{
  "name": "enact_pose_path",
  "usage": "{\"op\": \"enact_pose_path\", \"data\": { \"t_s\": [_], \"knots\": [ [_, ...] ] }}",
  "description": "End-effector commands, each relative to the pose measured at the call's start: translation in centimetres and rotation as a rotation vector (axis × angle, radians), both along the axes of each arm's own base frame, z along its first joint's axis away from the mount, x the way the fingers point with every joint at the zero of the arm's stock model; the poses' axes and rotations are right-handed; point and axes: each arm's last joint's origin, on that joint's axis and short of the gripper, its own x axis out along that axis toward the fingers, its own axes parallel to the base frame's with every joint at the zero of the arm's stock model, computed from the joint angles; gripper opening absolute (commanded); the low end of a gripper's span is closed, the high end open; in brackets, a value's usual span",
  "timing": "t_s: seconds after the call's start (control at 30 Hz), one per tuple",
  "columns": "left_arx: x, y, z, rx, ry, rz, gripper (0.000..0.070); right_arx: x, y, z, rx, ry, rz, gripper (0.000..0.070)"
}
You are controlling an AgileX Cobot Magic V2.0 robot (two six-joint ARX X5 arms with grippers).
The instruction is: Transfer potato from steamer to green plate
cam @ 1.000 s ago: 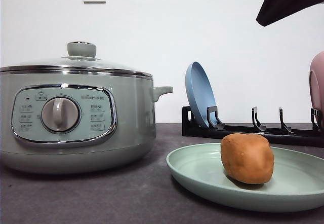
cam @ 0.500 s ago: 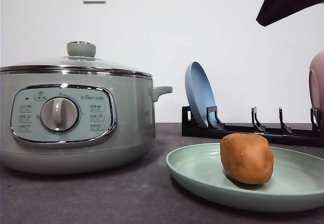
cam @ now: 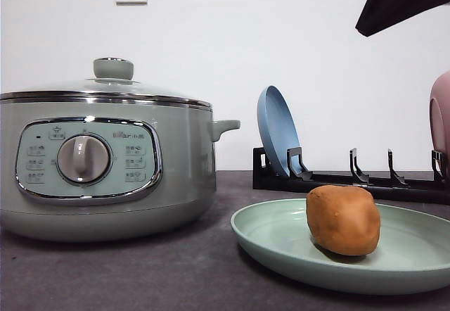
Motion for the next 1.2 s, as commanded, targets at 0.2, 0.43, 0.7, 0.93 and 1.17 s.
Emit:
{"op": "enact_pose_path", "data": {
  "t_s": [0.2,0.43,0.7,0.93,1.17],
  "knots": [
    [0.2,0.1,-2.2,-0.01,0.034,0.008,0.0,0.1,0.1,0.6,0.009,-0.027,0.013,0.0],
    [-0.1,0.0,-3.4,-0.017,0.137,0.009,0.0,0.1,0.2,0.6,0.009,-0.027,0.013,0.0],
    [-0.2,0.0,-4.1,-0.055,0.205,0.011,0.0,0.1,0.2,0.6,0.01,-0.029,0.013,0.0],
    [-0.2,0.0,-4.0,-0.054,0.206,0.011,0.0,0.1,0.2,0.6,0.01,-0.029,0.013,0.0],
    [-0.2,0.0,-4.0,-0.054,0.206,0.011,0.0,0.1,0.2,0.6,0.01,-0.029,0.013,0.0]
  ]
}}
